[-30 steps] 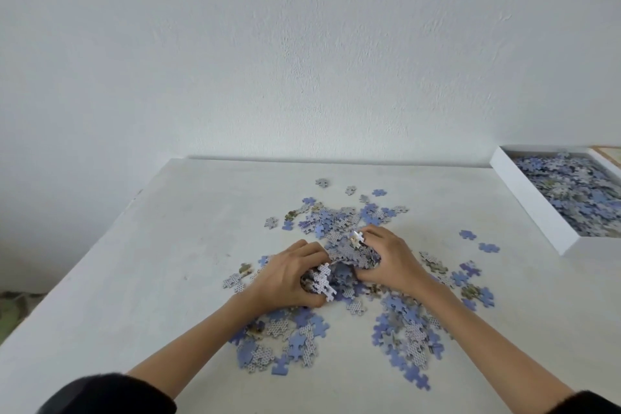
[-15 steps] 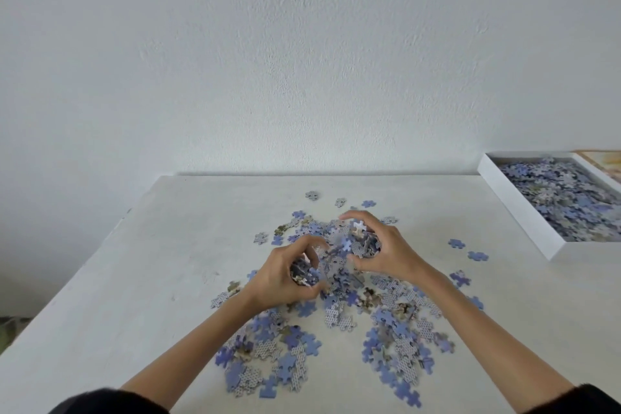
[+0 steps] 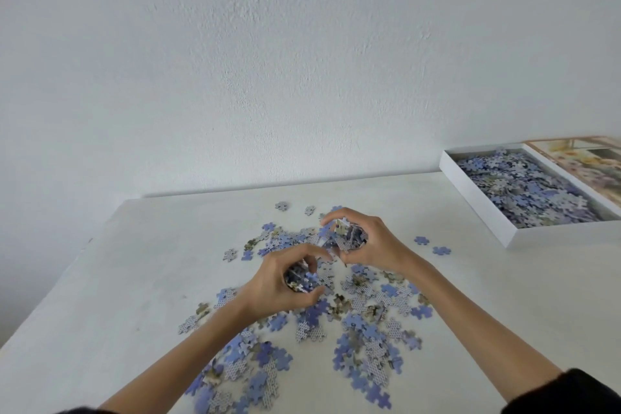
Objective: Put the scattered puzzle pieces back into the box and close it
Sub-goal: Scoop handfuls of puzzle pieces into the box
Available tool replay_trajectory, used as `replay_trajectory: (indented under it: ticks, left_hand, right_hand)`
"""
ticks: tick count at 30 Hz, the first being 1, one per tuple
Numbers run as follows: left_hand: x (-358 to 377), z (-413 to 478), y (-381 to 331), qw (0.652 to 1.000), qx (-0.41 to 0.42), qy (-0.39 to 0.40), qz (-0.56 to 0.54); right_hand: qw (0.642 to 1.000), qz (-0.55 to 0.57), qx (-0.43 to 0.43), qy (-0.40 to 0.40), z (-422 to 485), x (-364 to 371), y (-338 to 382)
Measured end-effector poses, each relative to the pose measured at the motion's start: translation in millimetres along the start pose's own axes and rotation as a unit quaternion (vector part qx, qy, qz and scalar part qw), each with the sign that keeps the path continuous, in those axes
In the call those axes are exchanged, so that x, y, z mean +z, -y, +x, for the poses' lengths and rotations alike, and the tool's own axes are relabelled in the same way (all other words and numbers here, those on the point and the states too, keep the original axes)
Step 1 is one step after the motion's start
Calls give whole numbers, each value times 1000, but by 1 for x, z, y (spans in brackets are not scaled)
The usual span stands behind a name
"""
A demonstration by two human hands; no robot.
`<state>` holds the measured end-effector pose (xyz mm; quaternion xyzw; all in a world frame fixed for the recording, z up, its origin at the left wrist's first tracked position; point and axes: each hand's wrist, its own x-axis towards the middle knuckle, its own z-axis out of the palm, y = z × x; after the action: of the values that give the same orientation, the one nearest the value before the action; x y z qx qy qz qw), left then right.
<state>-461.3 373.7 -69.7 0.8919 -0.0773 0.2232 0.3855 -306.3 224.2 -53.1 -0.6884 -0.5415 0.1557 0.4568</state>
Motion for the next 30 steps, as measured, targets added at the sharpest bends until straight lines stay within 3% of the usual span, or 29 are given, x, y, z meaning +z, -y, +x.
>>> replay_trajectory:
  ticks: [16,30]
  left_hand:
    - [62,97,-62,999,18,-16,-41]
    - [188,225,-99,997,27,-2,-68]
  right_hand:
    - [997,2,-28,-66,-29,-122,-3]
    - [991,-79,-18,-106,-72,-288,-86]
